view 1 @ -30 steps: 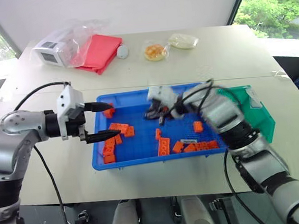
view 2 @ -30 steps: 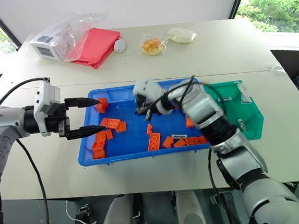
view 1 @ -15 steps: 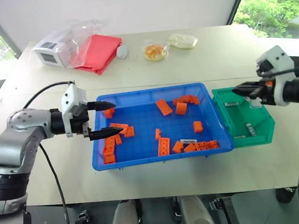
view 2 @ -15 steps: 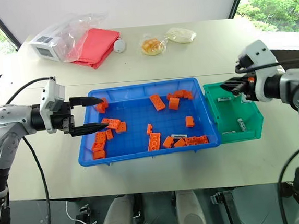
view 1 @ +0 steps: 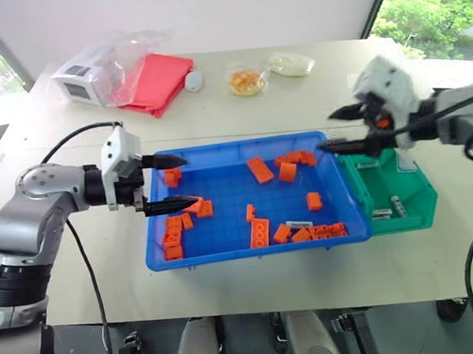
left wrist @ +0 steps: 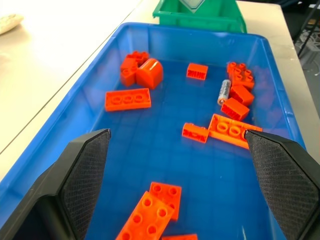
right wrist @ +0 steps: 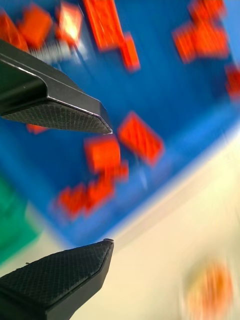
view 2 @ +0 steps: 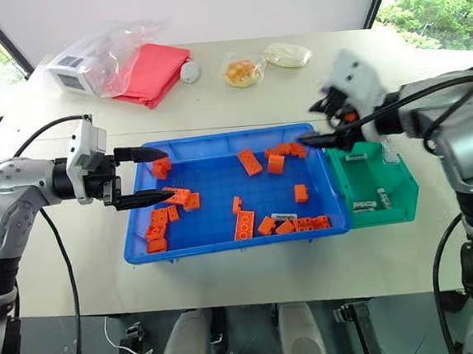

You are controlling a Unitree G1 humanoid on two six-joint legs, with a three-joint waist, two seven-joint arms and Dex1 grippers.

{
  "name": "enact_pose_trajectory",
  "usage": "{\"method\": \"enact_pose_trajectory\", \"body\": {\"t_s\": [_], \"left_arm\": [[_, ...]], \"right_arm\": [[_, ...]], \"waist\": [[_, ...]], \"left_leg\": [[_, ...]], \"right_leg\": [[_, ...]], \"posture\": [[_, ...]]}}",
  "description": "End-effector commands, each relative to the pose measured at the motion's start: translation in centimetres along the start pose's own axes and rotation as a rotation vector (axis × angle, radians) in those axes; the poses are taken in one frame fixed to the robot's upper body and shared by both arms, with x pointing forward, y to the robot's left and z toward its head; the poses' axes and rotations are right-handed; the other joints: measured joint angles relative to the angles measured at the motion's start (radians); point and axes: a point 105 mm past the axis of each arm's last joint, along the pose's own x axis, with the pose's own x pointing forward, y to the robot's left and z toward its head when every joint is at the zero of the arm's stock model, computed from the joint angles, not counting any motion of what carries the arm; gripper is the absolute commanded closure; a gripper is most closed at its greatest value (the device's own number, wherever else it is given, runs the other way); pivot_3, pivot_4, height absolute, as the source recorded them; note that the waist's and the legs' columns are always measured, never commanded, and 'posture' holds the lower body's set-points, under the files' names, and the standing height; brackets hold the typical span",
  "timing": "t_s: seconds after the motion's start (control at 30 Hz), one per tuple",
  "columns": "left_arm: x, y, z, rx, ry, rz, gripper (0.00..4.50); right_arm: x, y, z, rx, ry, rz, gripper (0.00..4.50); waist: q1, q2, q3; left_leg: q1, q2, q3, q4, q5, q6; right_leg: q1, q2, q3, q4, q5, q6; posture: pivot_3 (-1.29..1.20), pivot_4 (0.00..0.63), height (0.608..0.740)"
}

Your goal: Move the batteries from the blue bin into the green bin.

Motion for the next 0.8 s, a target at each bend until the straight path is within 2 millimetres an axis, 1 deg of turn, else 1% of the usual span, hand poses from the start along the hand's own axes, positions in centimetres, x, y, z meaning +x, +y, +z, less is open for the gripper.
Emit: {"method": "enact_pose_trajectory", "body": {"t_s": [0.03, 0.13, 0.23, 0.3, 0.37, 0.57, 0.7, 0.8], "left_arm": [[-0.6, -0.4, 0.9, 0.045, -0.005, 0.012, 0.00], [-0.8, -0.6, 0.8, 0.044, 0.002, 0.020, 0.00], [-1.1, -0.6, 0.8, 0.043, 0.005, 0.036, 0.00], [-1.2, -0.7, 0.7, 0.042, 0.006, 0.044, 0.00], [-1.2, -0.9, 0.7, 0.042, 0.006, 0.048, 0.00], [-1.3, -1.2, 0.8, 0.039, 0.003, 0.058, 0.00], [-1.4, -1.1, 1.0, 0.041, 0.000, 0.067, 0.00], [-1.4, -1.1, 1.0, 0.043, 0.000, 0.070, 0.00]], "right_arm": [[1.7, 2.2, 0.1, -0.098, 0.053, 0.124, 1.08], [2.9, 3.9, -1.5, -0.130, 0.130, 0.224, 1.08], [3.6, 4.7, -2.7, -0.158, 0.183, 0.276, 1.08], [3.9, 5.1, -3.1, -0.170, 0.201, 0.310, 1.08], [4.2, 5.3, -3.4, -0.179, 0.209, 0.323, 1.08], [5.6, 5.0, -4.2, -0.214, 0.232, 0.322, 1.08], [6.1, 5.1, -5.5, -0.251, 0.266, 0.339, 1.08], [6.4, 4.7, -6.5, -0.270, 0.290, 0.330, 1.08]], "waist": [[0.000, 0.000, 0.000], [0.000, 0.000, 0.000], [0.000, 0.000, 0.000], [0.000, 0.000, 0.000], [0.000, 0.000, 0.000], [-0.001, 0.000, 0.000], [0.001, 0.000, 0.000], [0.000, -0.001, 0.000]], "left_leg": [[-0.001, 0.000, 0.000, 0.001, 0.000, 0.000], [-0.002, -0.001, 0.000, 0.002, 0.000, 0.000], [-0.003, -0.001, 0.000, 0.003, 0.000, 0.000], [-0.003, -0.001, 0.000, 0.003, 0.000, 0.000], [-0.002, 0.000, 0.000, 0.003, 0.000, 0.000], [-0.002, 0.000, 0.000, 0.003, 0.000, 0.000], [-0.002, 0.000, 0.000, 0.003, 0.000, 0.000], [-0.002, -0.001, 0.000, 0.003, 0.000, 0.000]], "right_leg": [[0.000, 0.000, 0.000, 0.000, 0.001, 0.001], [0.000, -0.001, 0.000, -0.001, 0.001, 0.001], [-0.001, -0.001, 0.000, -0.001, 0.000, -0.001], [-0.001, -0.001, -0.001, -0.001, 0.000, -0.001], [-0.001, -0.001, -0.001, -0.001, 0.001, 0.001], [-0.001, 0.000, -0.001, 0.000, 0.001, 0.002], [0.000, -0.001, -0.001, 0.000, 0.001, 0.002], [0.000, -0.001, -0.001, 0.000, 0.001, 0.002]], "posture": [[0.00, 0.150, 0.734], [0.00, 0.150, 0.734], [0.00, 0.150, 0.734], [0.00, 0.150, 0.734], [0.00, 0.150, 0.734], [0.00, 0.150, 0.734], [0.00, 0.150, 0.734], [0.00, 0.150, 0.734]]}}
